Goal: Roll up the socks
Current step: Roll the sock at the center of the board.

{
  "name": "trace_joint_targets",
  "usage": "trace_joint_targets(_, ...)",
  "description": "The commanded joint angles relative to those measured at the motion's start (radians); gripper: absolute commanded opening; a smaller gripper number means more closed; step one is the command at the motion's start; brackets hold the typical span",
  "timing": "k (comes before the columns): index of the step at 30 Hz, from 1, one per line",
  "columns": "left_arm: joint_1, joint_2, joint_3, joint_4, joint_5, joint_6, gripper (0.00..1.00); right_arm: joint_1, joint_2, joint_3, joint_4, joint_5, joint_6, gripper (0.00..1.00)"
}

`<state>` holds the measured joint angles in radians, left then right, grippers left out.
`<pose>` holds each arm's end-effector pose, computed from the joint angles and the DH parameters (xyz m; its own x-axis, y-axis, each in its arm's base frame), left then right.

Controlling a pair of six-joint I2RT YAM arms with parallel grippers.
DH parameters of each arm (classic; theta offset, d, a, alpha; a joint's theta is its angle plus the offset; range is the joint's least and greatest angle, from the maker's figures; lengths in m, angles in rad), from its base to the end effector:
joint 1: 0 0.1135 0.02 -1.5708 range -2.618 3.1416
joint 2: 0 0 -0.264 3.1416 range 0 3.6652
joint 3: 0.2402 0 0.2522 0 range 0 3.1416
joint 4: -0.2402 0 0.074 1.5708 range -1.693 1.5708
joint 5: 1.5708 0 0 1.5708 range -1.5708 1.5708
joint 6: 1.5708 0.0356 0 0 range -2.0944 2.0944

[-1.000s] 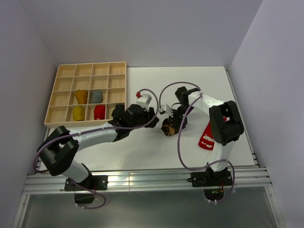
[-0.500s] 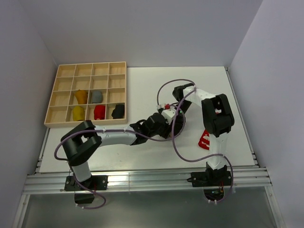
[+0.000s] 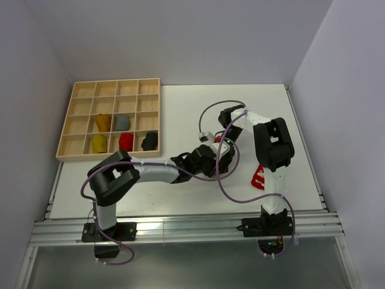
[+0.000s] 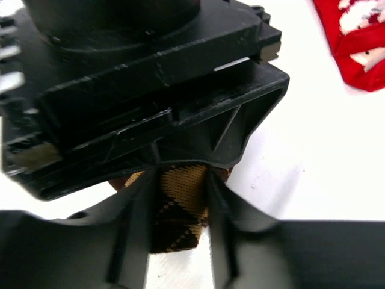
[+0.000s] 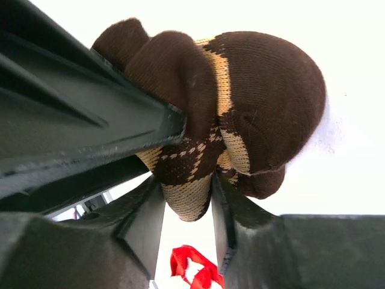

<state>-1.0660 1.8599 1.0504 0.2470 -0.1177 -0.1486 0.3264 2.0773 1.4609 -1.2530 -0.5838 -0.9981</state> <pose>0.1972 -0.3483 0.1723 -0.3767 0.3777 -0.8459 0.7739 0.6301 -0.0633 0.3272 0.1315 0.1526 -0.3948 -0.8740 -0.2833 -0.8226 0.1989 0.5327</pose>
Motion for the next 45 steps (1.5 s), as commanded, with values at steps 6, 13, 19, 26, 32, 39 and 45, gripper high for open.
trace_joint_targets(6, 0.032, 0.031, -0.02, -0.022, 0.088, -0.054, 0.21, -0.024, -0.057, -0.054, 0.161, 0.024, 0.084, 0.51)
trace_joint_targets(13, 0.044, 0.056, -0.03, -0.023, 0.108, -0.062, 0.14, -0.12, -0.169, -0.077, 0.211, -0.094, 0.115, 0.61)
trace_joint_targets(19, 0.086, 0.058, -0.032, -0.026, 0.22, -0.068, 0.13, -0.272, -0.269, -0.117, 0.194, -0.206, 0.02, 0.63)
trace_joint_targets(26, 0.138, 0.102, 0.04, -0.1, 0.374, -0.057, 0.13, -0.374, -0.515, -0.396, 0.412, -0.22, -0.108, 0.64)
trace_joint_targets(32, 0.169, 0.162, 0.102, -0.156, 0.452, -0.059, 0.11, -0.386, -0.779, -0.625, 0.561, -0.246, -0.197, 0.68)
trace_joint_targets(39, 0.195, 0.208, 0.155, -0.199, 0.518, -0.063, 0.11, -0.36, -0.859, -0.701, 0.602, -0.215, -0.252, 0.72)
trace_joint_targets(45, 0.213, 0.246, 0.215, -0.244, 0.564, -0.068, 0.11, -0.213, -0.881, -0.798, 0.753, -0.064, -0.223, 0.73)
